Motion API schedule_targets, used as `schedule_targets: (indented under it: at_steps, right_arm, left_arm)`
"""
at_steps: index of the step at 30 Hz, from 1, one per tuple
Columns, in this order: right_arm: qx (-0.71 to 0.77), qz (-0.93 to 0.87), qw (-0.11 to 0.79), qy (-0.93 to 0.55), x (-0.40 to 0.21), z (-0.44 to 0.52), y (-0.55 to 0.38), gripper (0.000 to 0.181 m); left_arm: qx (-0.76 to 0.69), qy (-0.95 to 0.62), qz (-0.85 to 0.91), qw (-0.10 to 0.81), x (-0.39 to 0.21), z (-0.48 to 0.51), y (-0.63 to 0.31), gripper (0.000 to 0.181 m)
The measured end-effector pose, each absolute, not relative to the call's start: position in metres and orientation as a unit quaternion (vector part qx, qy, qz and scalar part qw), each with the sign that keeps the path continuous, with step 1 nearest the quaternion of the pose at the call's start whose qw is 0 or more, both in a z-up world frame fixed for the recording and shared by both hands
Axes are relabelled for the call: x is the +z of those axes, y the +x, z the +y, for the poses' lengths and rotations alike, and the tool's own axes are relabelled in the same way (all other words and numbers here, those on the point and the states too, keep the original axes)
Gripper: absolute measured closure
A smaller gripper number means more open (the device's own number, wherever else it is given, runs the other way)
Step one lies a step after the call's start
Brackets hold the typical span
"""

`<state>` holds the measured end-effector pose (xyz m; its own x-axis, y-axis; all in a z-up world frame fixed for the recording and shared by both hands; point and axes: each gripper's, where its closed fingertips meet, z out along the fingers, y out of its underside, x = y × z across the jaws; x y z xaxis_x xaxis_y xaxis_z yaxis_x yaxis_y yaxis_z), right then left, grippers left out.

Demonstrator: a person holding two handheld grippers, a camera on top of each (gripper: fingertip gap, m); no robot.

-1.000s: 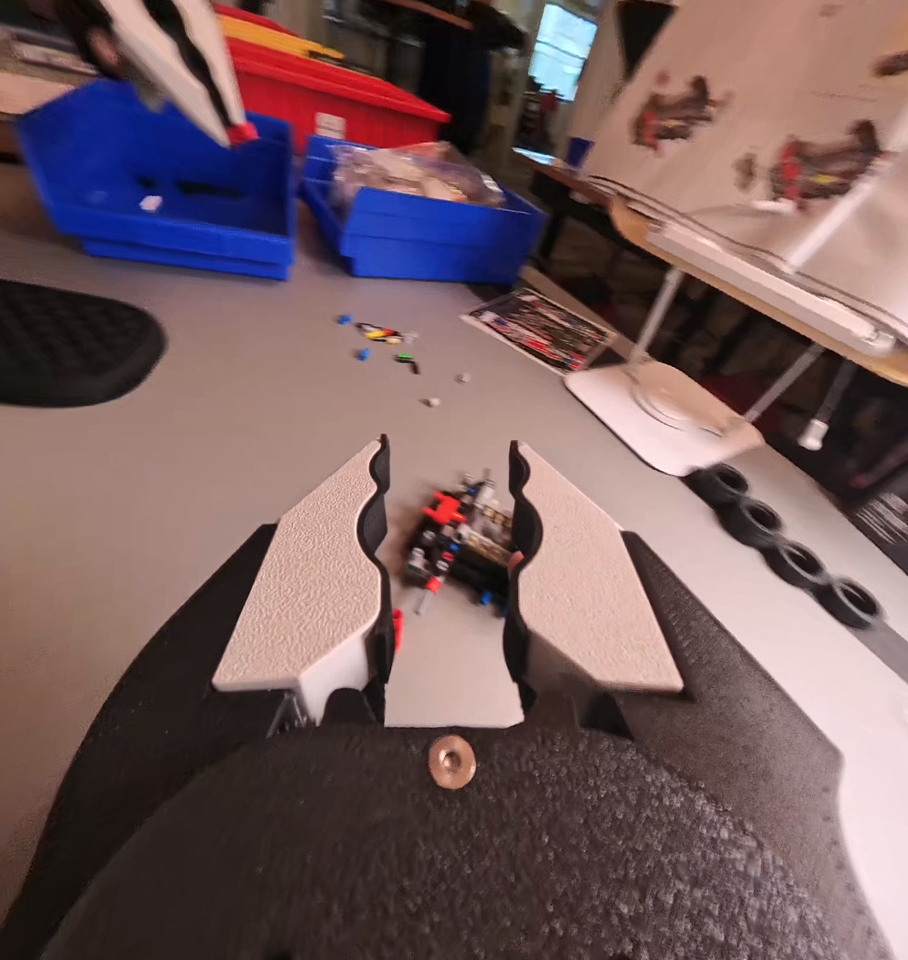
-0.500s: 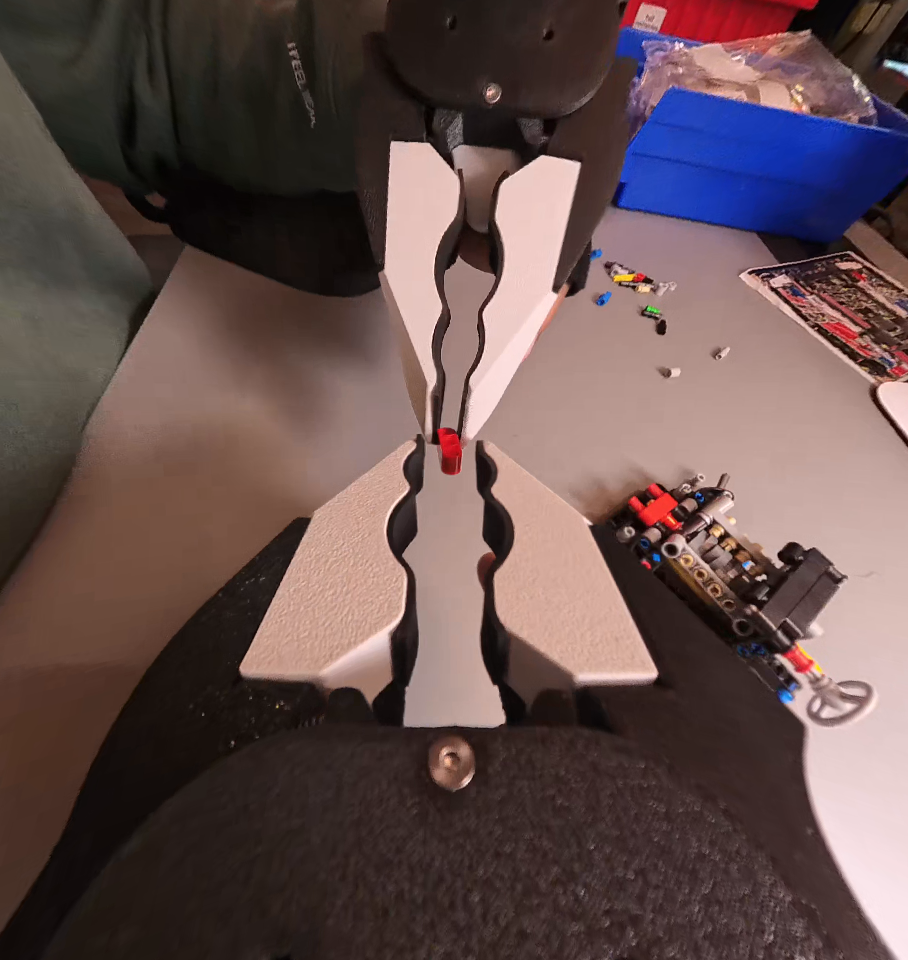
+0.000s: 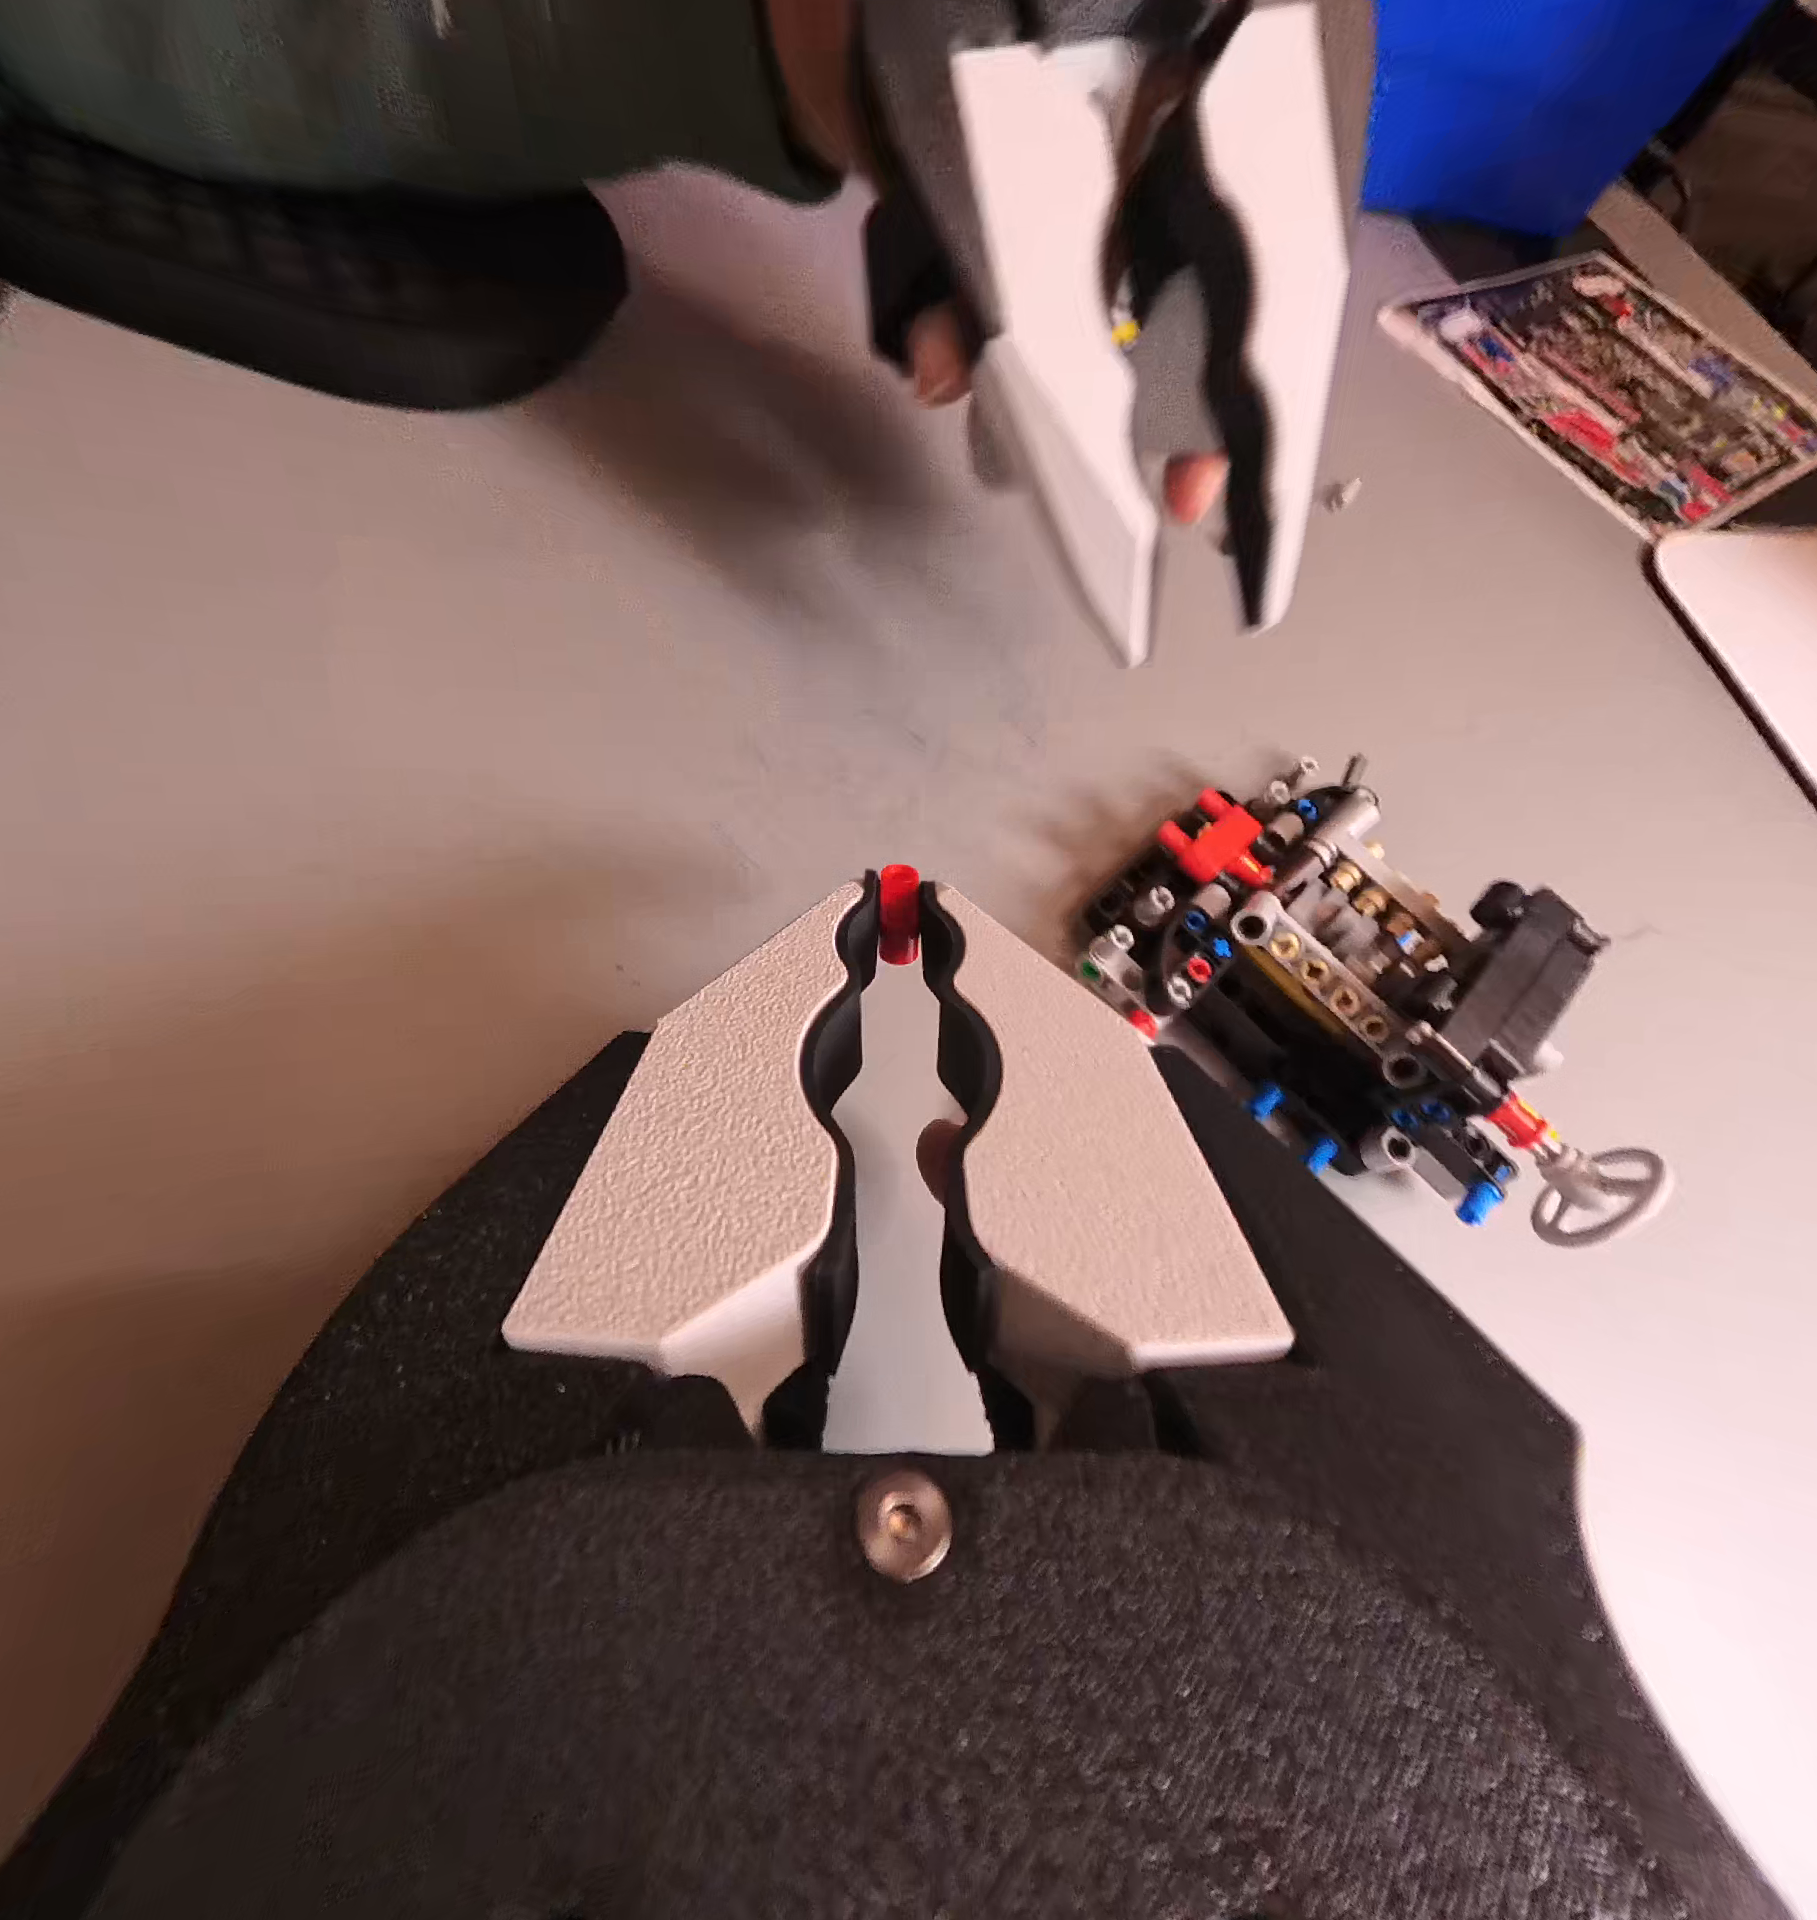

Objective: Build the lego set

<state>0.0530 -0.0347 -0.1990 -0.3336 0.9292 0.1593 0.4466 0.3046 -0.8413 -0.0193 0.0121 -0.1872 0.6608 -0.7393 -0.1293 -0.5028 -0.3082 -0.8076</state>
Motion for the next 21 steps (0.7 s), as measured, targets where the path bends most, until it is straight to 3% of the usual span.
schedule_targets:
  at_steps: [4, 8, 16, 18, 21]
  right_arm:
    - [0.331, -0.745, 0.321, -0.481, -0.211, -0.029, 0.055, 0.175]
    - [0.315, -0.754, 0.317, -0.482, -0.215, -0.027, 0.06, 0.175]
    - [0.322, -0.747, 0.321, -0.485, -0.21, -0.022, 0.064, 0.175]
    - [0.324, -0.745, 0.323, -0.486, -0.208, -0.021, 0.065, 0.175]
    - [0.324, -0.741, 0.331, -0.487, -0.204, -0.017, 0.067, 0.175]
  left_arm:
    - [-0.084, -0.843, 0.362, 0.39, -0.22, 0.039, -0.064, 0.134]
    - [-0.123, -0.848, 0.365, 0.364, -0.232, 0.041, -0.058, 0.127]
    - [-0.165, -0.818, 0.408, 0.37, -0.232, 0.027, -0.016, 0.162]
    - [-0.17, -0.813, 0.418, 0.369, -0.233, 0.023, -0.012, 0.166]
    - [-0.162, -0.818, 0.405, 0.374, -0.232, 0.029, -0.018, 0.159]
